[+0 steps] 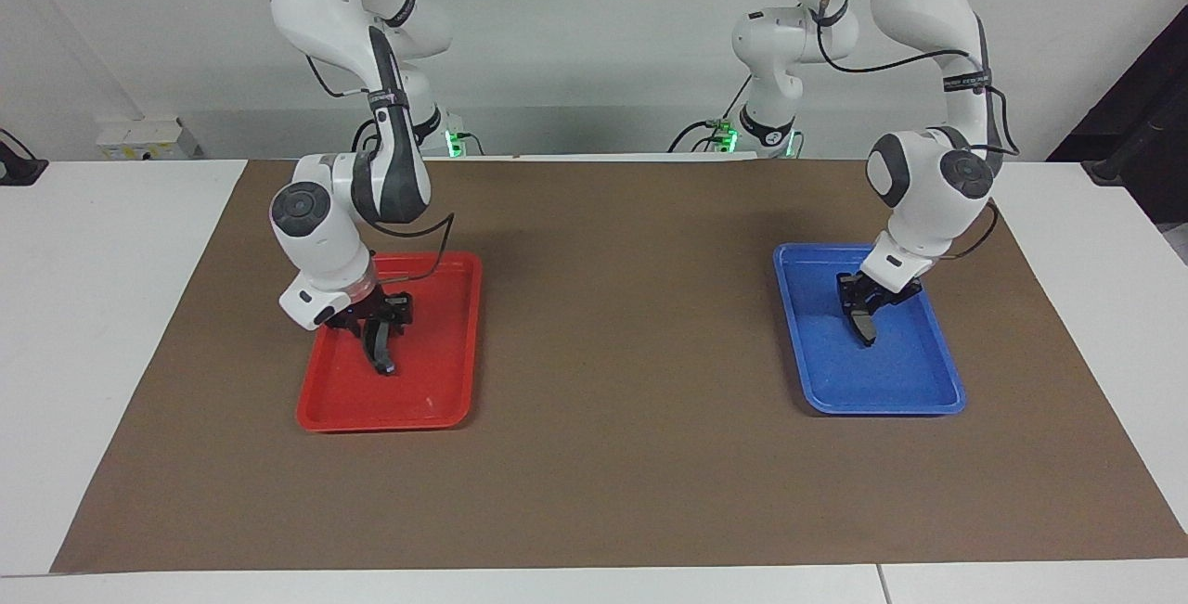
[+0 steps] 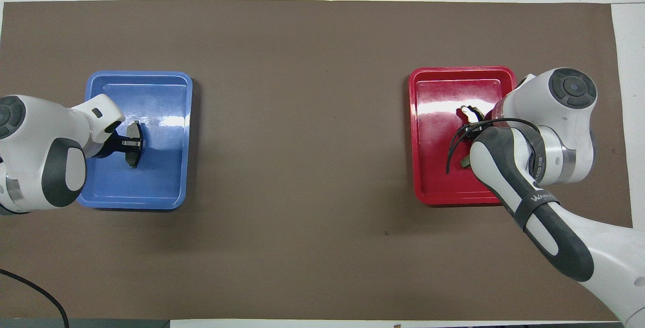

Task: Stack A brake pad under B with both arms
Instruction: 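Lift the dark pad with the left gripper while the right gripper grasps the shoe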

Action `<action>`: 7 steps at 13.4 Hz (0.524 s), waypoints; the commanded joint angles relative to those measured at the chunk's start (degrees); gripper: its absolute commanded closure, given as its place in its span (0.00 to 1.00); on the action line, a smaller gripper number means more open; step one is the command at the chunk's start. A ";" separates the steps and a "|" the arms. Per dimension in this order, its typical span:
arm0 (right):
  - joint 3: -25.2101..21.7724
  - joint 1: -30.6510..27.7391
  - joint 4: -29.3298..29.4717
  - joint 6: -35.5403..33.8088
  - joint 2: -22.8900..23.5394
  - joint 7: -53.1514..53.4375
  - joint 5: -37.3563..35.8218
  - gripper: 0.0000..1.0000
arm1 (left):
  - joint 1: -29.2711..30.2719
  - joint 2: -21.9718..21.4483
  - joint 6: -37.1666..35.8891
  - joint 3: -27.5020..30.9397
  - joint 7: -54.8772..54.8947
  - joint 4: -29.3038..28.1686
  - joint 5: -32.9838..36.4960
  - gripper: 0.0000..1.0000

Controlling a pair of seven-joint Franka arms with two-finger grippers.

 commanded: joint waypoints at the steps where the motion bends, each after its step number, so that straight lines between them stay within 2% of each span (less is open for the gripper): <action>1: 0.28 -0.92 -0.32 0.53 -0.19 -3.70 0.81 0.37 | -1.26 -0.12 -7.88 0.19 -0.04 7.67 0.76 0.99; 3: 0.28 -1.01 -0.32 0.53 -0.19 -3.97 0.81 0.39 | -2.75 -0.21 -11.40 -0.51 -3.36 11.63 0.76 0.99; 7: 0.28 -1.01 -0.41 0.53 -0.19 -4.06 0.81 0.46 | -3.90 -0.30 -11.50 -10.16 -20.66 14.71 0.94 0.99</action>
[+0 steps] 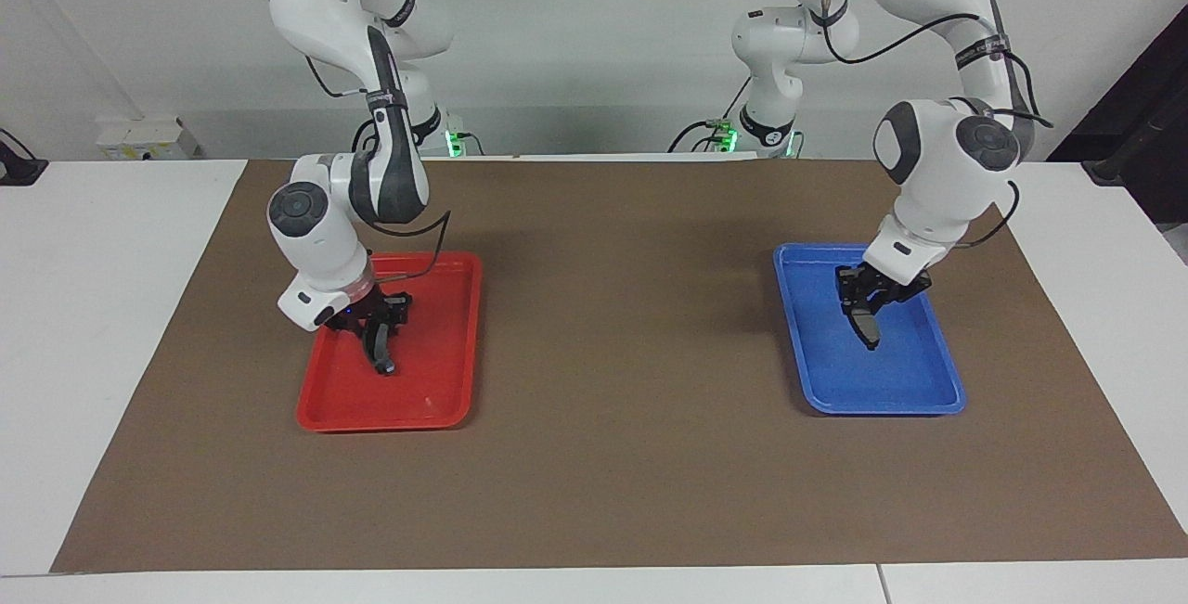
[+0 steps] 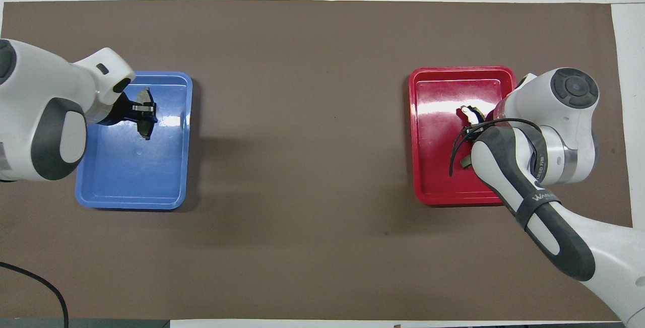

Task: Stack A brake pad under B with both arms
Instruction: 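Lift the dark pad with the left gripper while the right gripper grasps the shoe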

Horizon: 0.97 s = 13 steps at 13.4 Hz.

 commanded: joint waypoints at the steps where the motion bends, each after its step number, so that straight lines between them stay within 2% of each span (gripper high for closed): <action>1: 0.32 -0.75 -0.76 0.62 -0.27 -2.09 0.81 0.46 | -0.87 -0.09 -1.50 -6.03 -11.54 2.46 1.02 0.99; 4: 0.32 -1.19 -0.76 0.71 -0.19 -2.88 0.81 0.47 | -0.88 -0.35 -1.32 -14.46 -23.50 2.47 4.45 0.99; 6: 0.32 -1.19 -0.85 0.71 -0.19 -3.41 0.81 0.55 | -0.88 -0.26 -0.71 -19.04 -29.49 2.56 4.54 0.99; 8: 0.32 -1.28 -0.94 0.71 -0.19 -3.50 0.81 0.64 | -0.88 0.44 0.69 -23.26 -36.43 2.56 8.47 0.99; 11: 0.32 -1.19 -0.94 0.71 -0.19 -3.24 0.81 0.92 | -2.36 3.86 3.60 -28.10 -46.80 2.73 15.24 0.99; 13: 0.32 -1.37 -0.33 0.36 -0.01 -3.32 0.81 1.00 | -4.11 8.15 3.60 -29.96 -52.25 4.92 20.25 0.99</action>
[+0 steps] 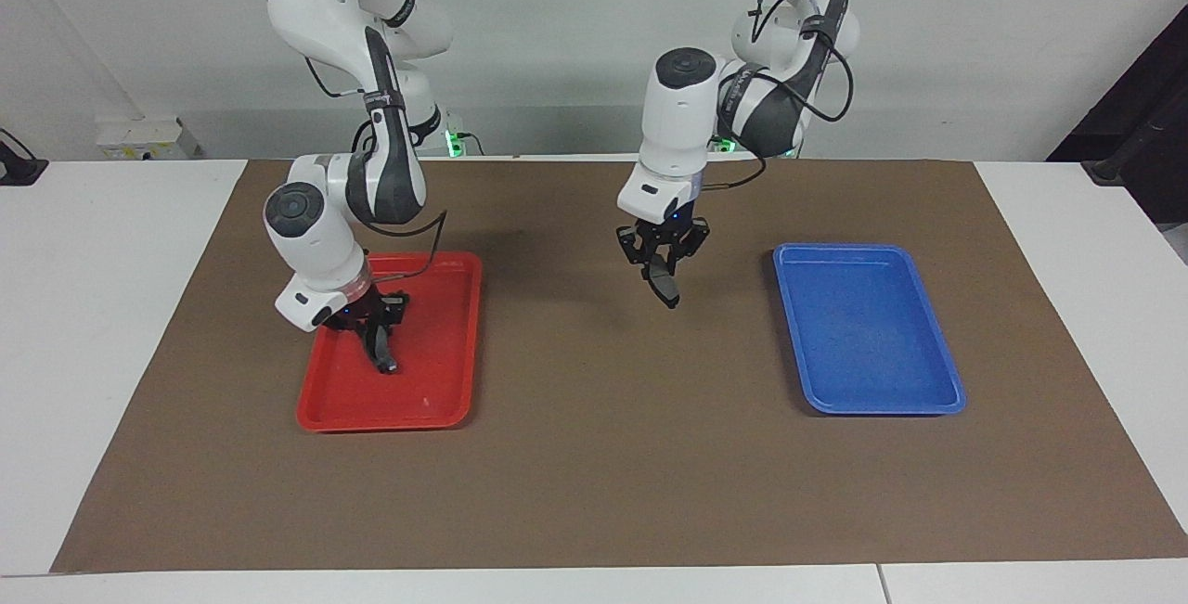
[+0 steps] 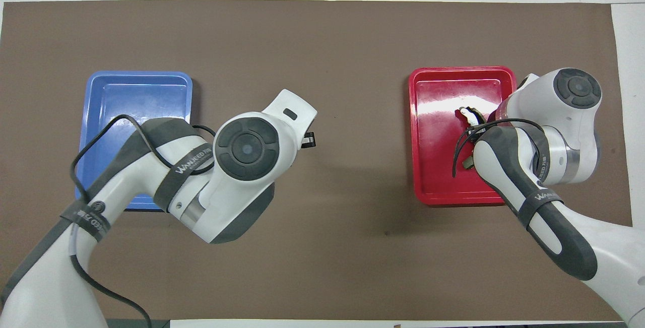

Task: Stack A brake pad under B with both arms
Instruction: 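Carry the dark pad to the table center and set it down with the left gripper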

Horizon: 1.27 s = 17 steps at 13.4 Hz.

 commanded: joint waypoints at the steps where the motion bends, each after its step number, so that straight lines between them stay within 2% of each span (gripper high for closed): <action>1: 0.32 -0.96 0.95 -0.25 -0.02 -1.90 0.72 1.00 | -3.73 7.34 0.53 -1.01 -6.95 4.94 6.39 0.99; 4: 0.32 -0.96 4.21 -3.68 -0.02 -1.63 0.71 1.00 | -6.91 15.95 0.71 -0.66 -11.36 10.83 11.59 0.99; 7: 0.32 -1.40 8.60 -8.60 0.07 -1.54 0.71 1.00 | -9.99 22.20 1.76 0.30 -15.93 13.21 15.80 0.99; 10: 0.32 -1.58 9.31 -9.83 0.07 -1.37 0.80 1.00 | -11.13 25.03 1.94 0.30 -17.17 14.10 16.87 0.99; 13: 0.32 -1.67 14.48 -15.27 1.39 -1.19 0.80 1.00 | -11.58 25.21 2.38 0.48 -17.08 14.10 16.87 0.97; 15: 0.32 -1.67 15.11 -15.82 1.74 -1.19 0.89 1.00 | -11.49 25.21 2.12 0.66 -17.08 14.18 16.70 0.77; 17: 0.32 -1.67 15.20 -16.16 1.83 -0.06 0.89 1.00 | -11.49 25.21 0.89 1.18 -17.08 15.84 16.70 0.65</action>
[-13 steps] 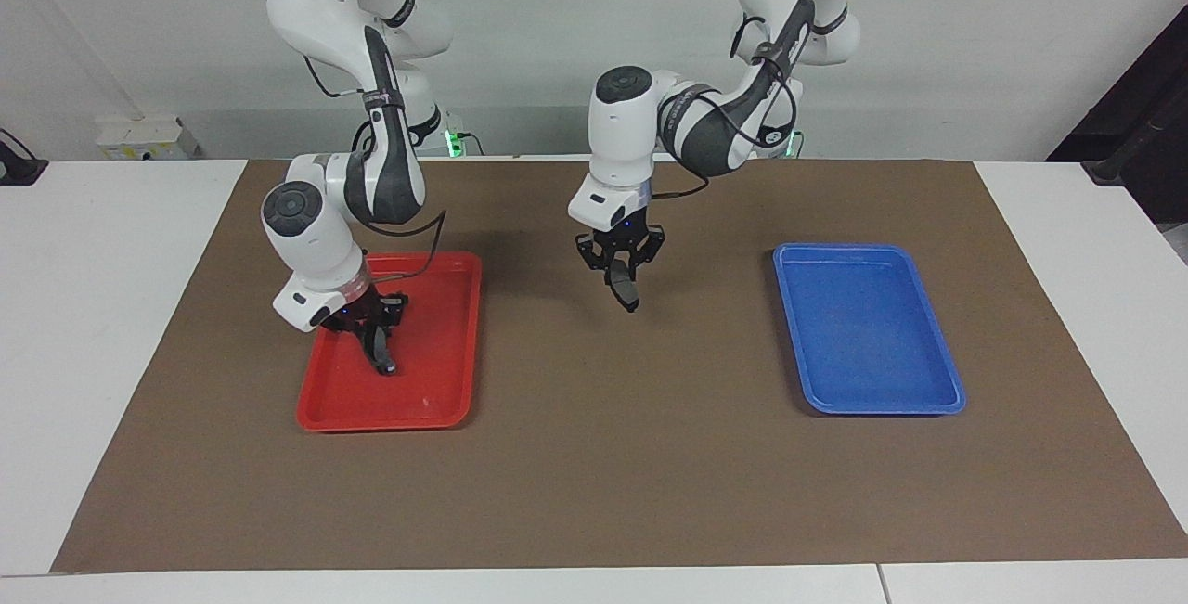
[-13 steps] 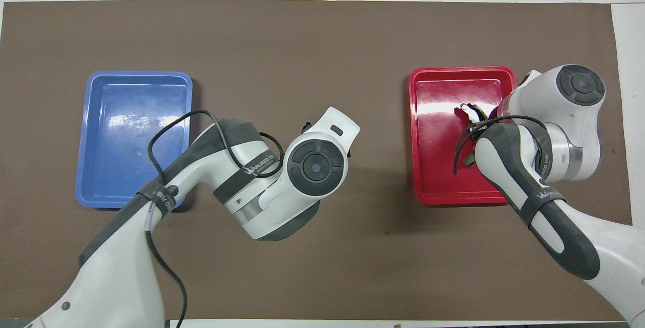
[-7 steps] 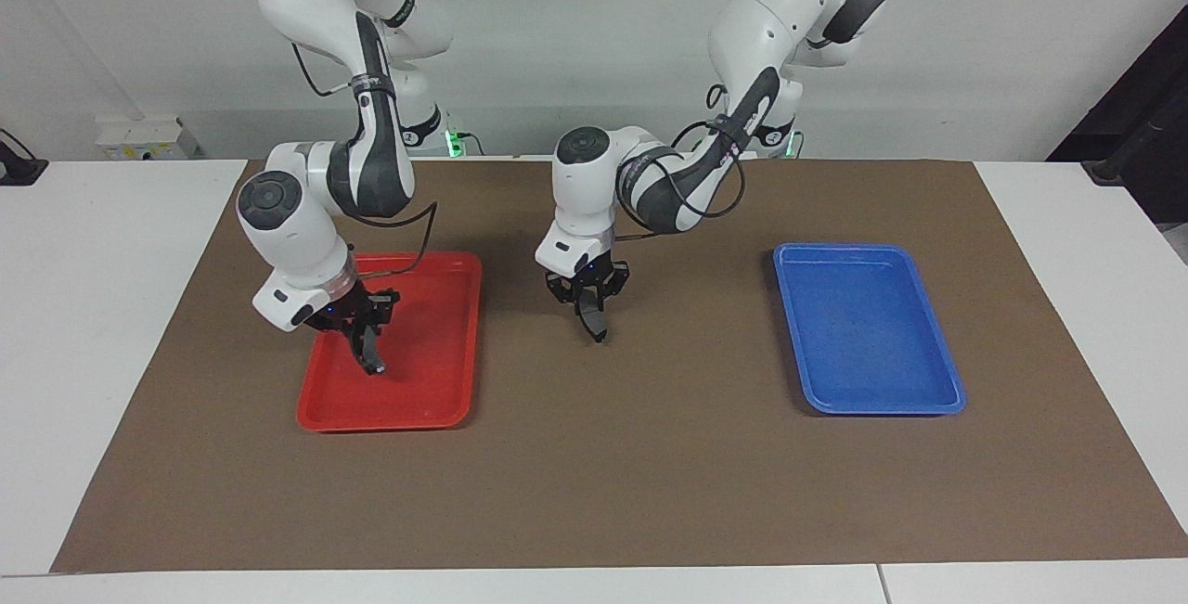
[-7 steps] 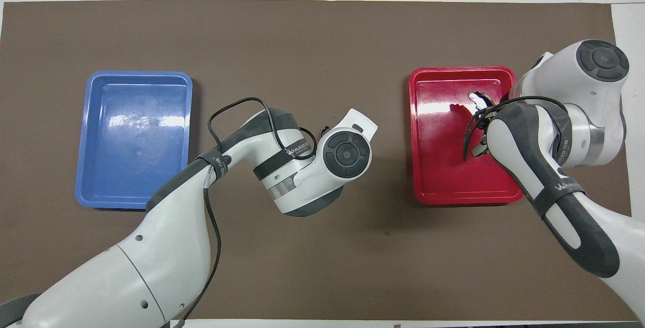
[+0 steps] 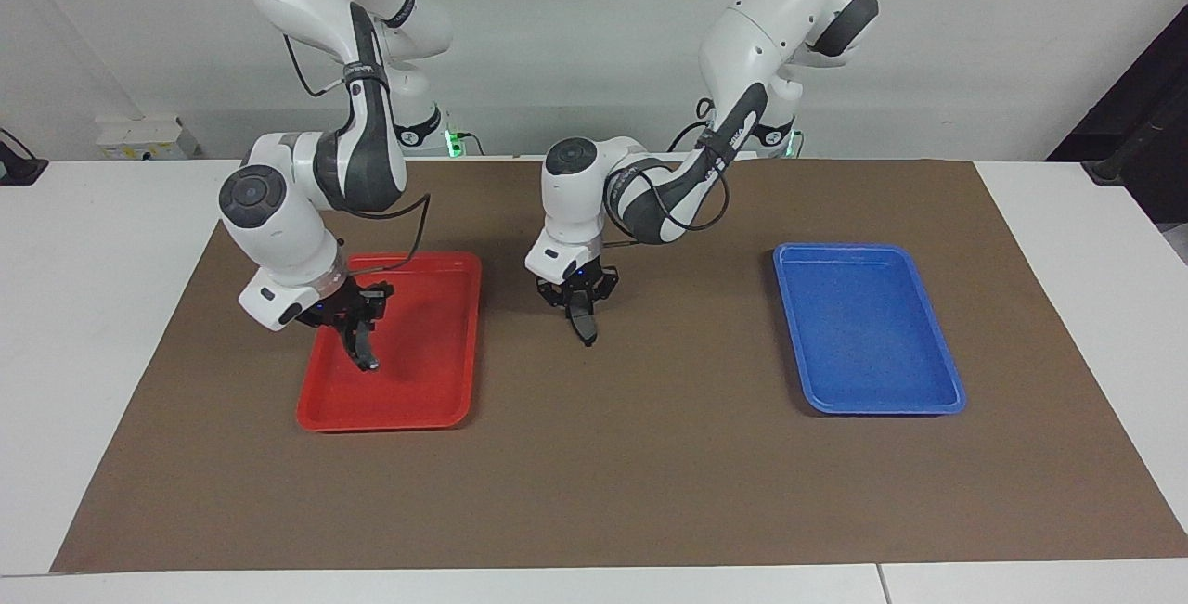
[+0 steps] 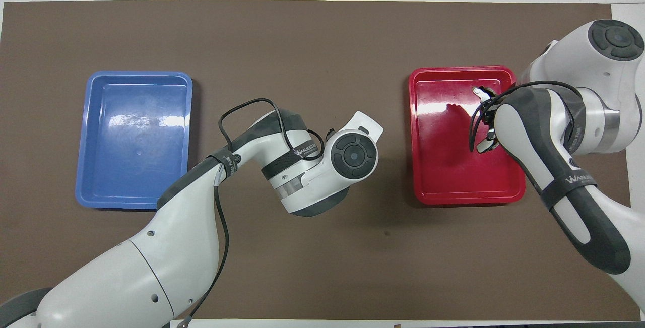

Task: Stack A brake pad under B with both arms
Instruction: 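Carry the dark pad to the table center and set it down with the left gripper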

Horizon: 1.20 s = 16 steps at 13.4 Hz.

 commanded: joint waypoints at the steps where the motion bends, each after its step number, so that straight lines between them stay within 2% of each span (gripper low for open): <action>1: 0.35 -0.70 1.78 -1.44 1.00 0.20 0.80 1.00 | -1.23 0.95 -2.00 1.55 -0.95 3.72 0.95 0.58; 3: 0.35 -0.61 1.69 -1.53 1.00 0.38 0.80 1.00 | -1.23 0.87 -3.49 1.98 -0.78 6.01 1.04 0.43; 6: 0.35 -0.44 1.69 -1.61 1.00 0.38 0.80 1.00 | -1.23 0.87 -5.60 2.77 -0.34 8.03 1.13 0.32; 7: 0.35 -0.44 1.95 -2.31 1.00 0.38 0.89 1.00 | -1.23 0.69 -6.39 3.13 -0.16 8.39 1.04 0.25; 9: 0.35 0.00 3.09 -3.54 1.00 0.29 1.50 1.00 | -0.44 0.08 -8.85 3.13 -0.16 9.00 1.04 0.04; 12: 0.43 2.45 3.53 -4.25 1.09 0.46 3.09 1.00 | 2.18 -2.82 -13.23 2.78 3.85 9.88 0.16 0.01; 16: 0.43 6.23 6.52 -5.83 1.97 3.45 5.02 1.00 | 8.25 -11.15 -21.50 4.09 20.98 9.97 -10.72 0.01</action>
